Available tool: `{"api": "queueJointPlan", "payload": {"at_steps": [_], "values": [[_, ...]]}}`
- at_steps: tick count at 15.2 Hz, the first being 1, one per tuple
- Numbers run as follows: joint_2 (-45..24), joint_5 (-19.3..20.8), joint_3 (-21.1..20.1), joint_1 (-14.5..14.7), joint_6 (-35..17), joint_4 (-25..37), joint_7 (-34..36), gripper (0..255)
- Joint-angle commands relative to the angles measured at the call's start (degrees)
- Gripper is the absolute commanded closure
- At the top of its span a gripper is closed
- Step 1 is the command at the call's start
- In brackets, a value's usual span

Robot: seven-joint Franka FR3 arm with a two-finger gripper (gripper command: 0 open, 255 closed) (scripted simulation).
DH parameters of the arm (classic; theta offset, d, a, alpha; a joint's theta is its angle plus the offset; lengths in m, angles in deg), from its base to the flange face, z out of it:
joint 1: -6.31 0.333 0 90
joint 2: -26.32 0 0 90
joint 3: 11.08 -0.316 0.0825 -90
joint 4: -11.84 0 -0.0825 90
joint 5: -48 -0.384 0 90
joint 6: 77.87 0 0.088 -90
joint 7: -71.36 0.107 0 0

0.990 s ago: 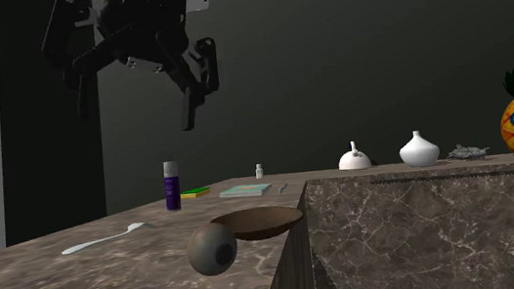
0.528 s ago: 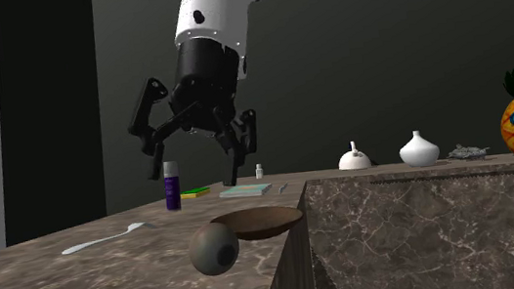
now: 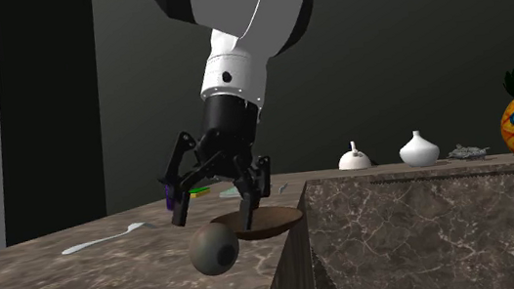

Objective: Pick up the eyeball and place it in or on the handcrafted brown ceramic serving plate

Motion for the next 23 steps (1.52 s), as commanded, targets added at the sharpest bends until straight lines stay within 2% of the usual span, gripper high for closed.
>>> {"api": "queueJointPlan", "payload": {"at_steps": [1,3,11,12,21,23], "values": [[-0.45,-0.29,-0.04,0.19,-1.69,-1.24,-0.22,0],[-1.0,-0.66,-0.15,0.46,-3.84,-2.83,-0.4,0],[-1.0,-0.66,-0.15,0.46,-3.83,-2.82,-0.4,0],[-1.0,-0.66,-0.15,0.46,-3.83,-2.82,-0.4,255],[-1.0,-0.67,-0.15,0.46,-3.84,-2.83,-0.4,255],[-0.36,-0.49,-0.34,0.38,-2.19,-1.75,0.09,255]]}}
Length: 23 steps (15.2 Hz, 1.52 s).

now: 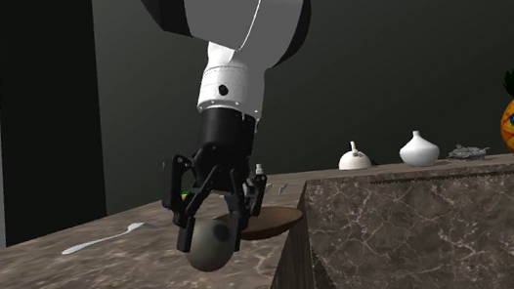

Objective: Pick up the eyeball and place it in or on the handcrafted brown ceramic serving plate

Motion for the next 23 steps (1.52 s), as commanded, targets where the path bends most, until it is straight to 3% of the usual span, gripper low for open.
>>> {"api": "queueJointPlan", "payload": {"at_steps": [1,17,23], "values": [[0.53,0.15,-0.13,-0.07,1.44,0.96,0.37,255],[3.06,0.62,-1.2,-0.04,13.9,11.3,3.61,255],[-8.04,0.98,5.04,-0.58,14.7,21.55,-3.92,255]]}}
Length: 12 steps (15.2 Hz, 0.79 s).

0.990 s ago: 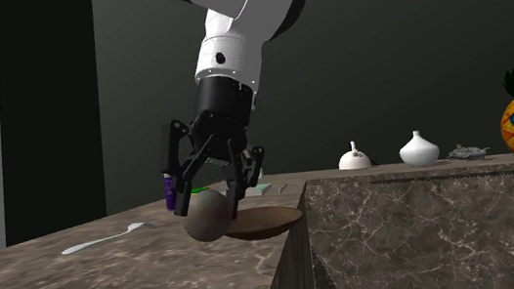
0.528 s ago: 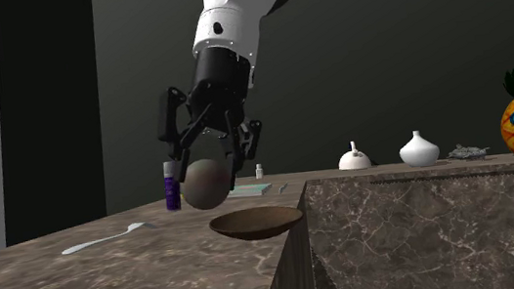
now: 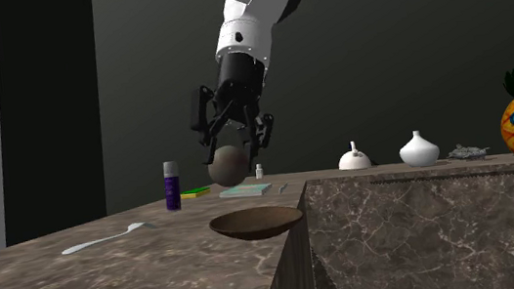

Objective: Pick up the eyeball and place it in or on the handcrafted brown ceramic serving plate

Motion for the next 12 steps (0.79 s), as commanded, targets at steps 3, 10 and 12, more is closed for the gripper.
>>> {"api": "queueJointPlan", "payload": {"at_steps": [3,10,12], "values": [[-7.99,-1.01,3.89,-0.25,1.11,7.77,-5.12,255],[-14.85,-2.87,6.69,-0.88,-0.31,11.71,-9.94,255],[-15.1,-3.02,6.75,-0.9,-1.77,10.42,-10.33,255]]}}
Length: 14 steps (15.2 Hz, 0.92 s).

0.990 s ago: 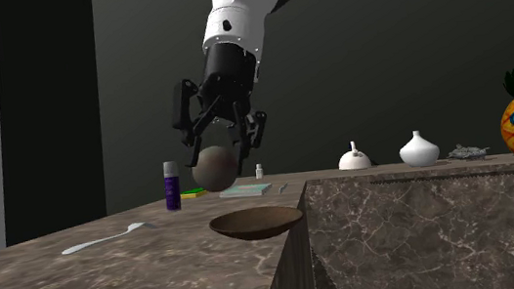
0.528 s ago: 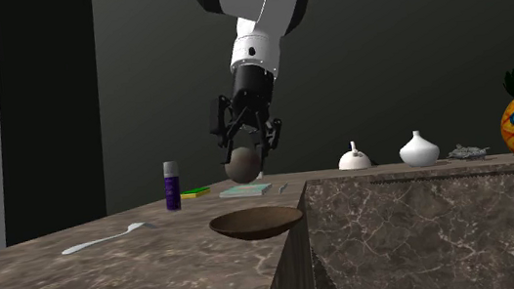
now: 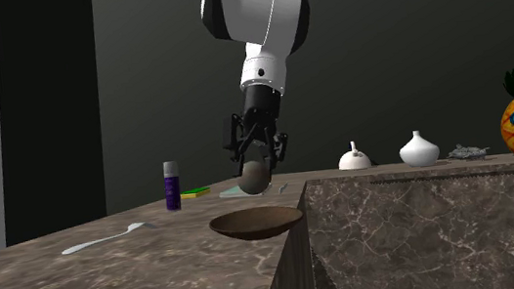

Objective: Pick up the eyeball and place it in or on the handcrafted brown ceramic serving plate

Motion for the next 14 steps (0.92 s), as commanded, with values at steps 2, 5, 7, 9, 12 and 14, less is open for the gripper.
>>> {"api": "queueJointPlan", "payload": {"at_steps": [2,5,7,9,12,14], "values": [[-0.58,-0.34,0.04,0.05,-2.07,-1.57,-0.53,255],[-1.14,-0.66,0.14,0.05,-4.24,-3.33,-1.19,255],[-1.58,-0.93,0.21,0.05,-5.69,-4.45,-1.66,255],[-1.73,-1.01,0.24,0.05,-6.15,-4.8,-1.82,255],[-1.74,-1.02,0.24,0.05,-6.15,-4.79,-1.82,255],[-1.74,-1.02,0.24,0.05,-6.15,-4.79,-1.82,255]]}}
